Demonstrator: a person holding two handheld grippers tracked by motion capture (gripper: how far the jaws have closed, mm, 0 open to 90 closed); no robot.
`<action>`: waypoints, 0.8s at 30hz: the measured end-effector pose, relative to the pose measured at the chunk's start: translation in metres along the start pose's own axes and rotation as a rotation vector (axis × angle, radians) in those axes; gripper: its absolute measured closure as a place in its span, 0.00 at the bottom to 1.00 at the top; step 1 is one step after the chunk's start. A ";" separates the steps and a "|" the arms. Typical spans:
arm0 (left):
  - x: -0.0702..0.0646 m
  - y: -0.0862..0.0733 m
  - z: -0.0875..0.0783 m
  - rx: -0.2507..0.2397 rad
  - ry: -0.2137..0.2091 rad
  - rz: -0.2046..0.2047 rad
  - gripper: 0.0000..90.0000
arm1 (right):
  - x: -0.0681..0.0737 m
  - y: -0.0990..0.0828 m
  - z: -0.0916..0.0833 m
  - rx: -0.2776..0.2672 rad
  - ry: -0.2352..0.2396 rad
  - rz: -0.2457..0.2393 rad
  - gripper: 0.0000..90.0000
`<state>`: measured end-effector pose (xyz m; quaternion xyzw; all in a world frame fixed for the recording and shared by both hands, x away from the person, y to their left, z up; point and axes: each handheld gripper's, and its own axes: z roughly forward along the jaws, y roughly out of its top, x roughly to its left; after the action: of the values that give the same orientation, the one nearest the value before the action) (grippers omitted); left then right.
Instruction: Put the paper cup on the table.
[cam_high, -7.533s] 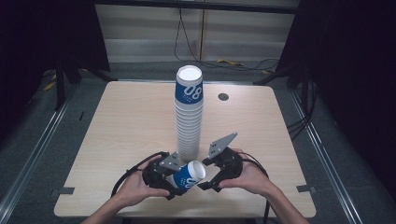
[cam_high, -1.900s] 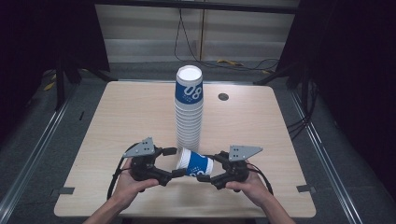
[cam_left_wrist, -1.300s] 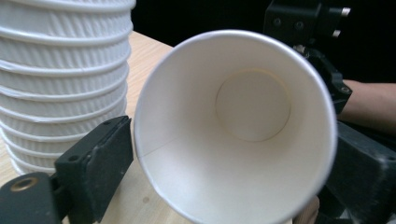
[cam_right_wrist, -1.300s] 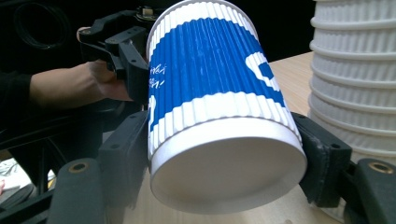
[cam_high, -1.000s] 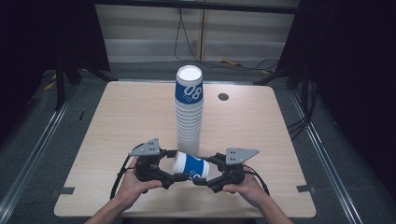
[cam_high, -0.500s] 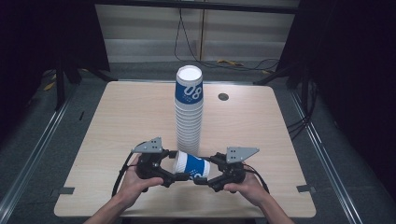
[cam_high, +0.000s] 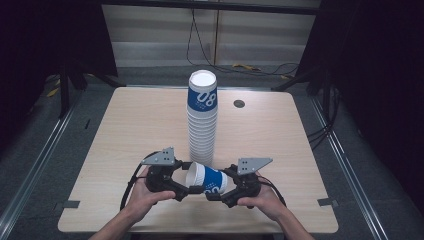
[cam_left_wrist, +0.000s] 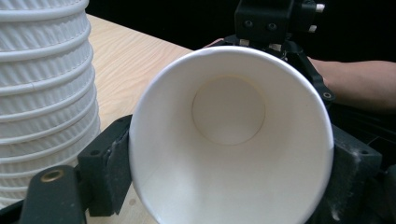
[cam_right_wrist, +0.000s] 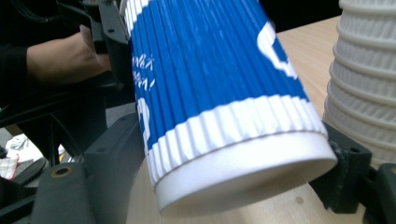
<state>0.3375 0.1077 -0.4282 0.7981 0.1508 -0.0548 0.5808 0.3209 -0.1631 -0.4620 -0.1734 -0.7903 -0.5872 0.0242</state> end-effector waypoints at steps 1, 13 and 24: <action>0.000 0.000 0.000 0.002 0.000 -0.002 0.20 | 0.000 0.000 0.000 0.011 0.005 0.003 0.24; 0.005 0.001 -0.007 -0.016 0.011 -0.028 0.20 | -0.005 -0.006 -0.004 0.071 -0.020 0.029 0.20; 0.014 0.000 -0.023 0.029 0.062 -0.066 0.20 | -0.019 -0.010 -0.016 0.105 -0.088 0.092 0.20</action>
<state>0.3492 0.1322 -0.4243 0.8022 0.1945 -0.0514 0.5621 0.3326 -0.1854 -0.4712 -0.2337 -0.8116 -0.5349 0.0256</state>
